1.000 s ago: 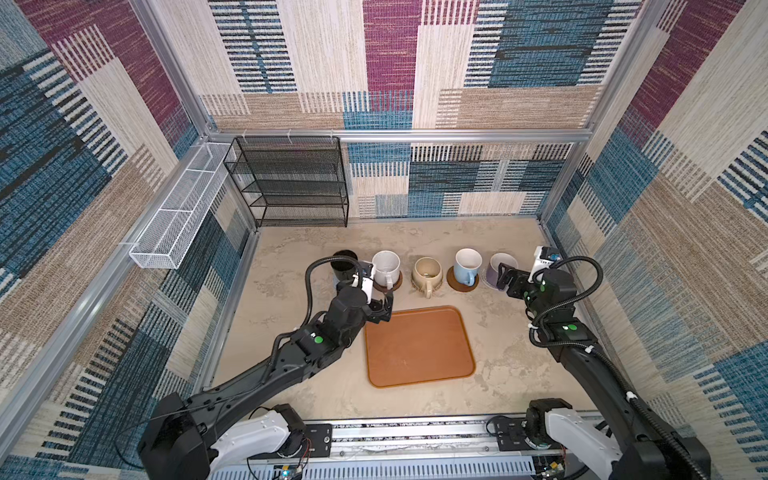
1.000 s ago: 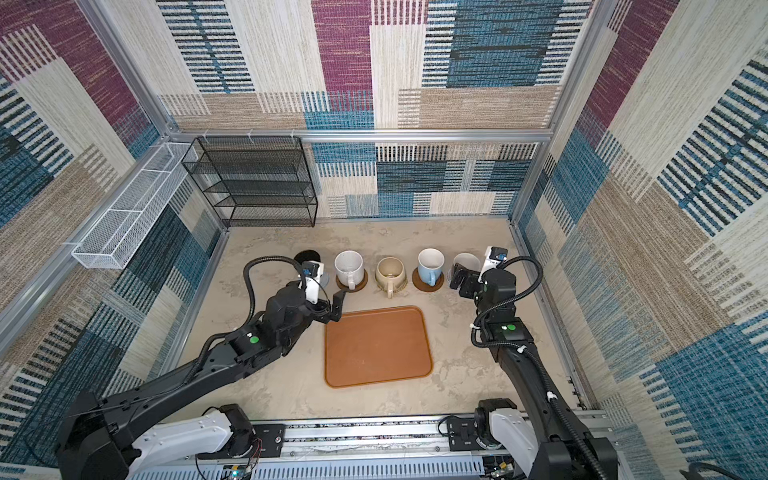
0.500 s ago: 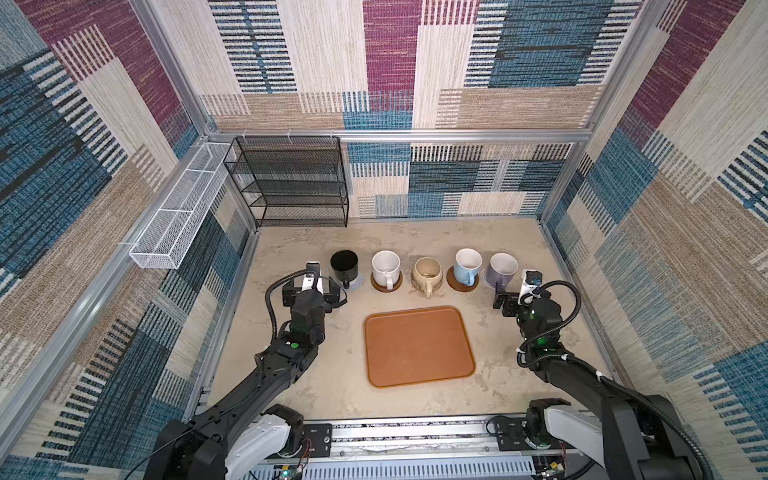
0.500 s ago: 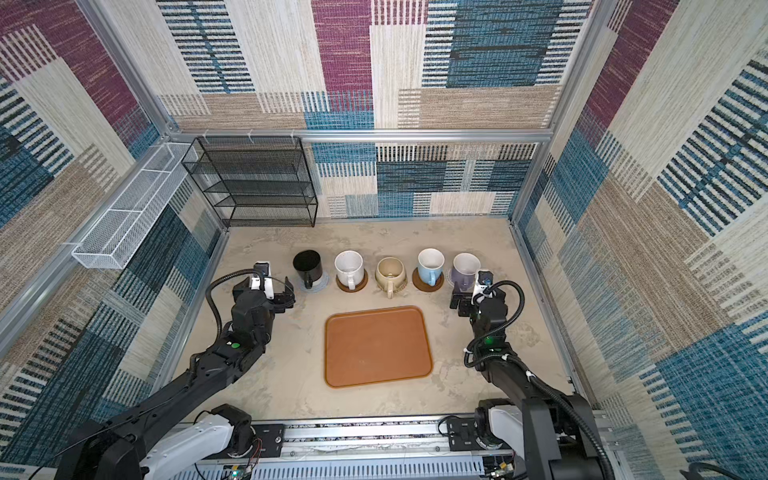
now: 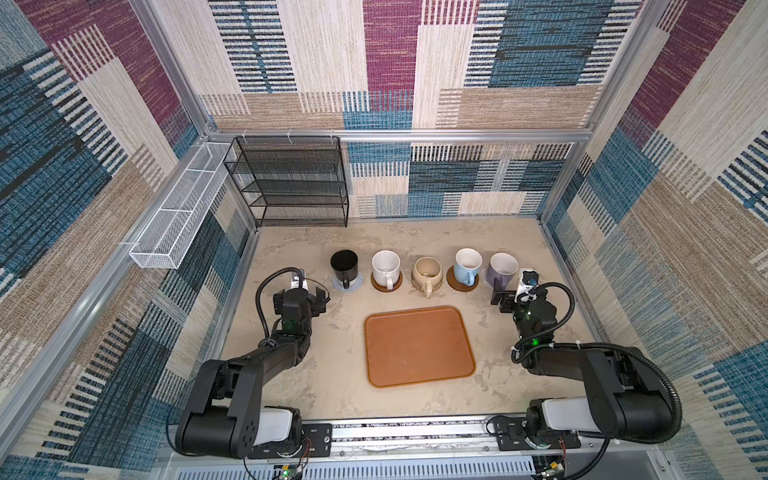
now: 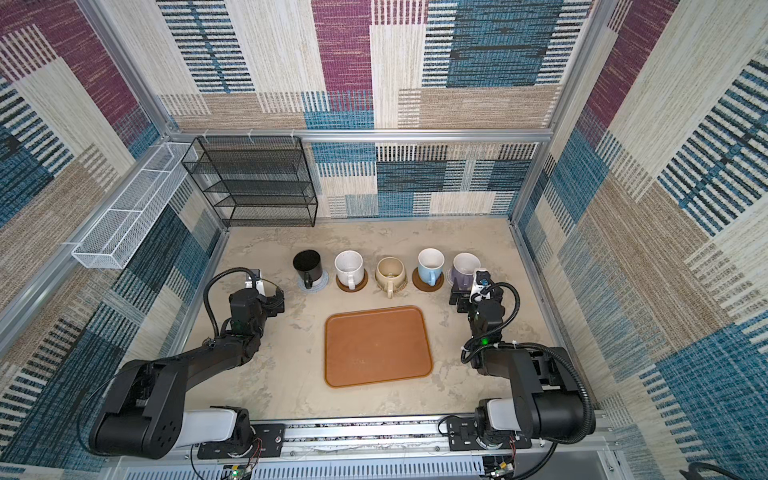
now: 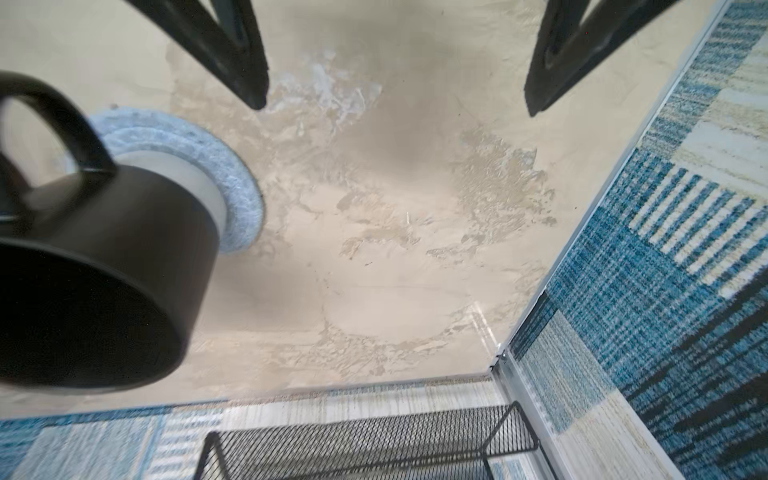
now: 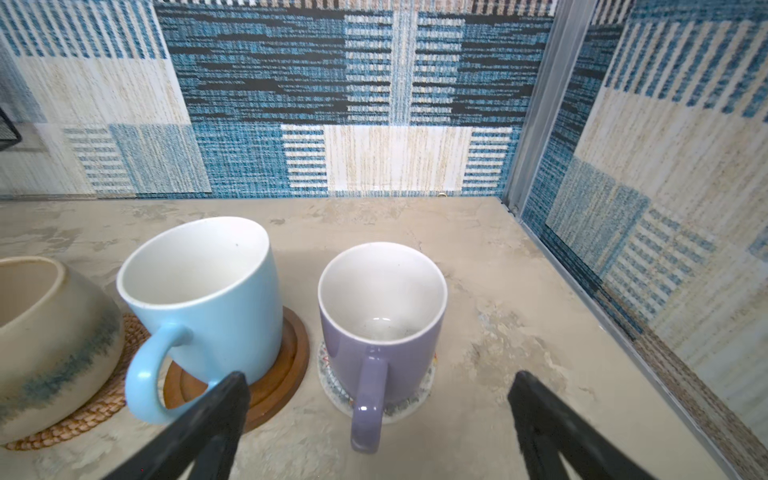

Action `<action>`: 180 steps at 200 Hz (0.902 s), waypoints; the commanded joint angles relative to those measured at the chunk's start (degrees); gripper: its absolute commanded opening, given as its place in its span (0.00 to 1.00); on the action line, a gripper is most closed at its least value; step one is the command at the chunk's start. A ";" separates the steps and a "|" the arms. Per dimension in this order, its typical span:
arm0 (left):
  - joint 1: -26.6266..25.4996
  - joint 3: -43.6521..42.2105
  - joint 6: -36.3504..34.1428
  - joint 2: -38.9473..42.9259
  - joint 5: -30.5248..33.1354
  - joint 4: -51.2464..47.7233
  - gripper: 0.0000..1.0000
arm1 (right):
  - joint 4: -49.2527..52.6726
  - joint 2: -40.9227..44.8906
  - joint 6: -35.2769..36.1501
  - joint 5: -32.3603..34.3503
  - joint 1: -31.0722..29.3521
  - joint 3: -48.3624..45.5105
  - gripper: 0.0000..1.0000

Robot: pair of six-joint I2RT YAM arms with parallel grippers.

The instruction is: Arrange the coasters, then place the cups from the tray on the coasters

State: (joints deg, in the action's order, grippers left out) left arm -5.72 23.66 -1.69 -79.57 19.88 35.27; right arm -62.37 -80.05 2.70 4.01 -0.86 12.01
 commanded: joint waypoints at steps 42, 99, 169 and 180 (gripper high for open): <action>5.27 0.26 2.95 -8.82 -8.71 12.57 0.98 | -12.14 -8.34 -1.66 -4.13 1.13 -0.21 1.00; 5.72 0.28 3.28 -8.46 -9.48 12.18 0.98 | -11.36 -8.01 -1.68 -4.04 1.13 0.02 1.00; 5.35 1.10 3.06 -8.98 -8.56 11.22 0.98 | -11.53 -7.89 -1.72 -4.01 1.13 -0.07 1.00; 5.36 1.16 2.86 -9.07 -8.52 11.16 0.98 | -11.46 -7.86 -1.65 -4.07 1.13 -0.13 1.00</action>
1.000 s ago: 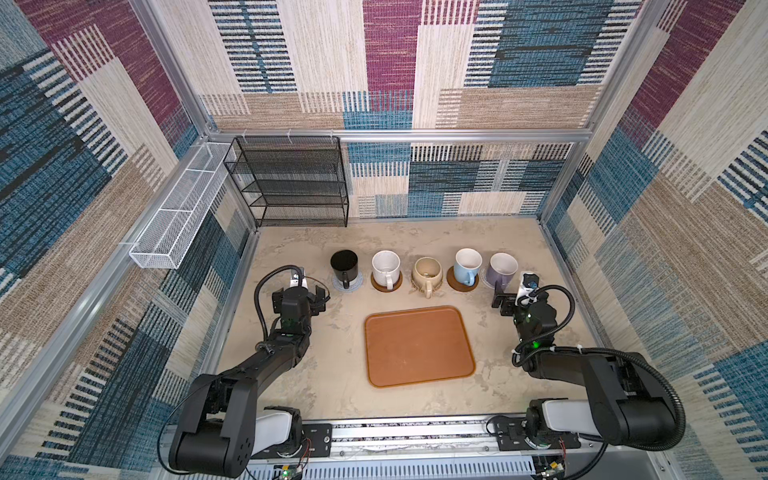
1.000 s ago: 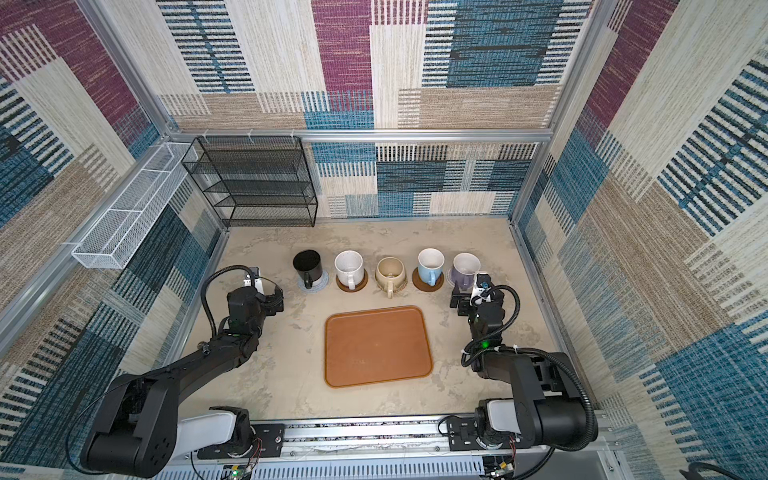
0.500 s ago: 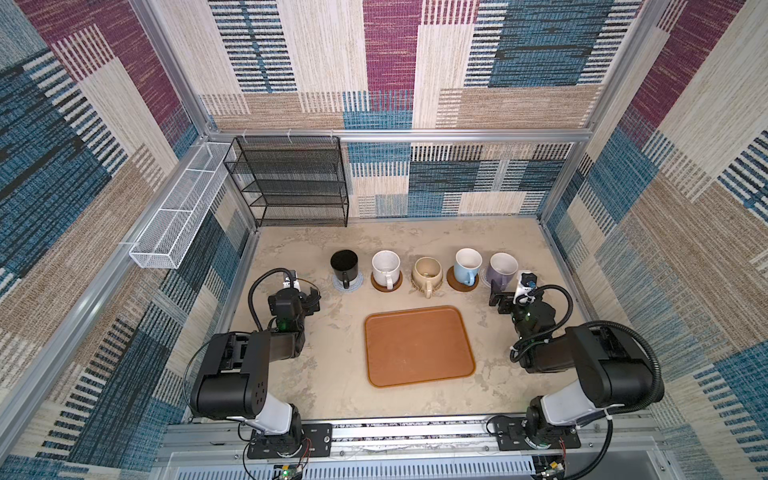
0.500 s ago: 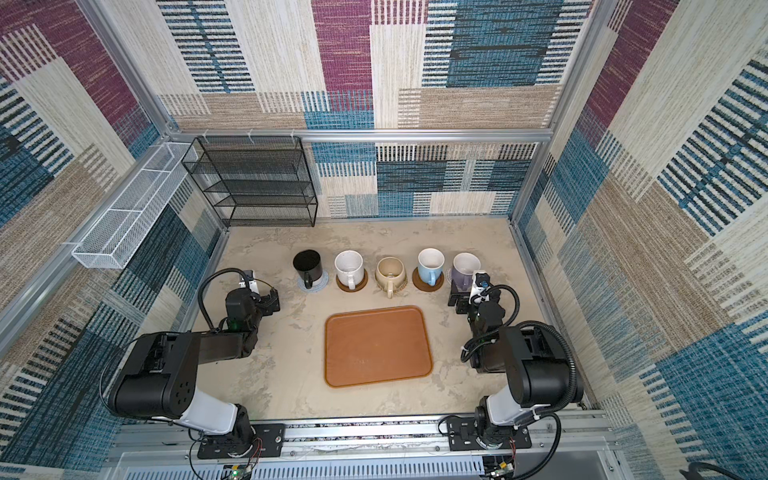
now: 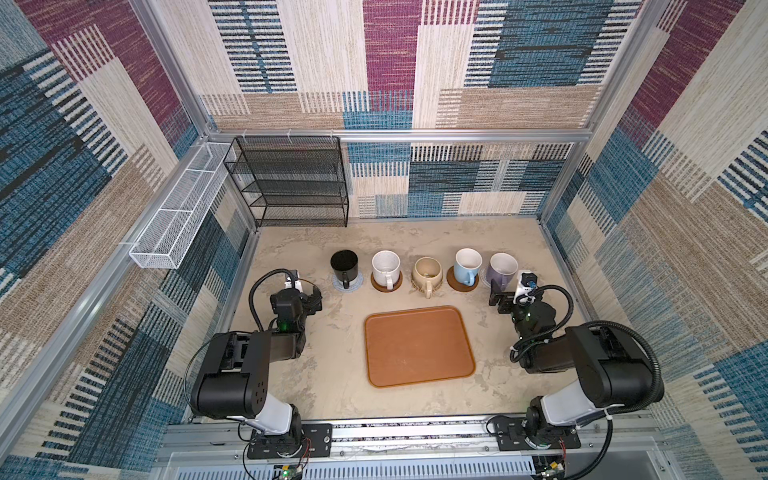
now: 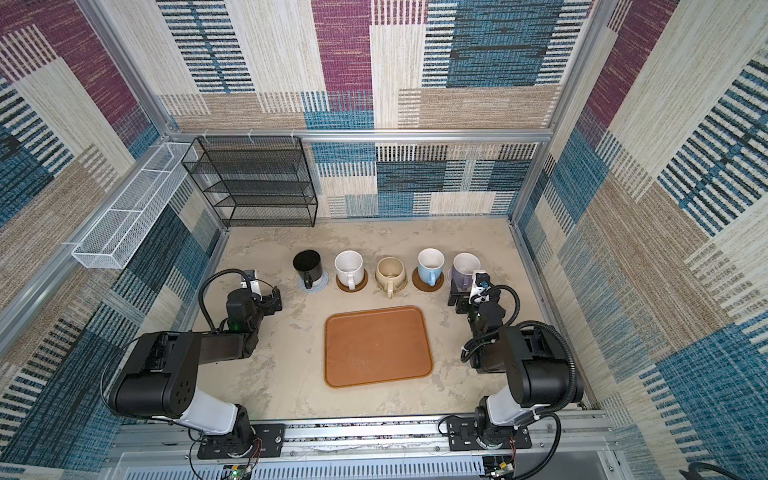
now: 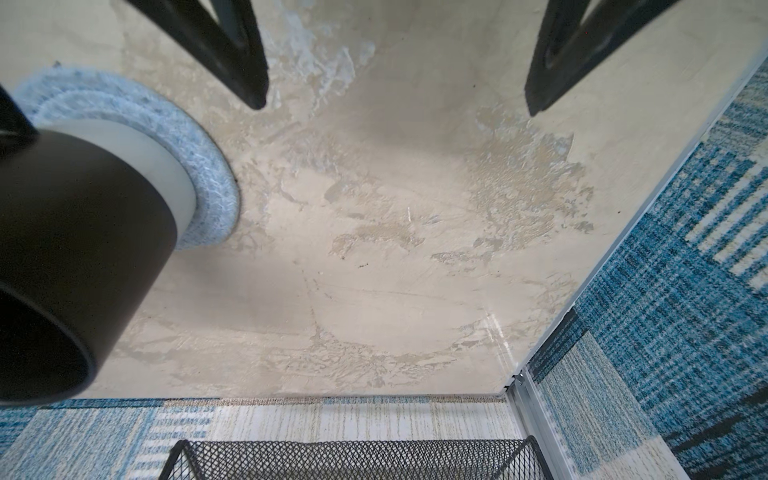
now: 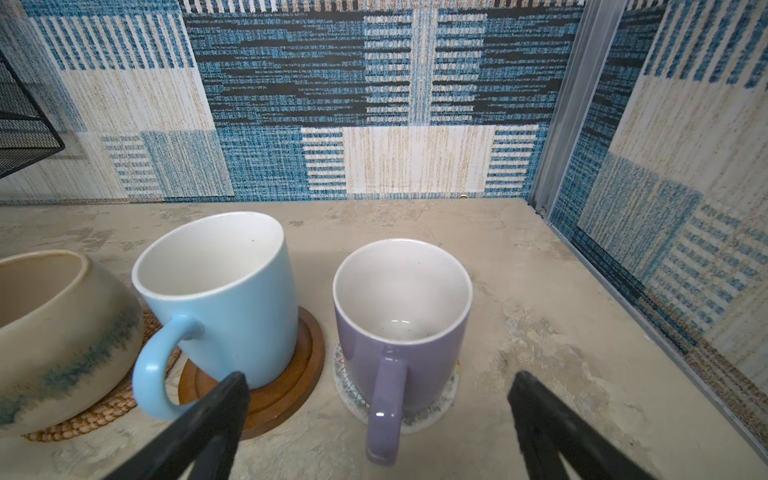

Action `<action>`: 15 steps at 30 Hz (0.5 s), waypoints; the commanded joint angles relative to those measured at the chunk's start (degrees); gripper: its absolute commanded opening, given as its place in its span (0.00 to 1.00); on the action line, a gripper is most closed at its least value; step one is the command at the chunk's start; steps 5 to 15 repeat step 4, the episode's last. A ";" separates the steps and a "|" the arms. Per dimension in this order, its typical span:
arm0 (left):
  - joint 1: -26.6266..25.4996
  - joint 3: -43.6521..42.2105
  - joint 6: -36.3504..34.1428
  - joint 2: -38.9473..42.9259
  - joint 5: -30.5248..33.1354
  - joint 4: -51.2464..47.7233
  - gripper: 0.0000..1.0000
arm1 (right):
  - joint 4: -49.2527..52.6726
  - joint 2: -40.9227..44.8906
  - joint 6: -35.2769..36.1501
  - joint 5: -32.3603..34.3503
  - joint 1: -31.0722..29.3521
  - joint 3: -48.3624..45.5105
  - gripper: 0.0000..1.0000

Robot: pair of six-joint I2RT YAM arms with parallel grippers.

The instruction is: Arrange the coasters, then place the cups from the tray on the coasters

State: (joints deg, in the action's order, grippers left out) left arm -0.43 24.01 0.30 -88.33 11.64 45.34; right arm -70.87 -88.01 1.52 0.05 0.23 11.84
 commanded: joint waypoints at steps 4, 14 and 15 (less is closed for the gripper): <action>0.00 -0.16 0.94 0.26 -0.43 2.22 0.99 | -2.96 0.02 -0.50 -0.10 0.03 0.11 1.00; 0.00 -0.16 0.94 0.26 -0.43 2.22 0.99 | -2.96 0.02 -0.50 -0.10 0.03 0.11 1.00; 0.00 -0.16 0.94 0.26 -0.43 2.22 0.99 | -2.96 0.02 -0.50 -0.10 0.03 0.11 1.00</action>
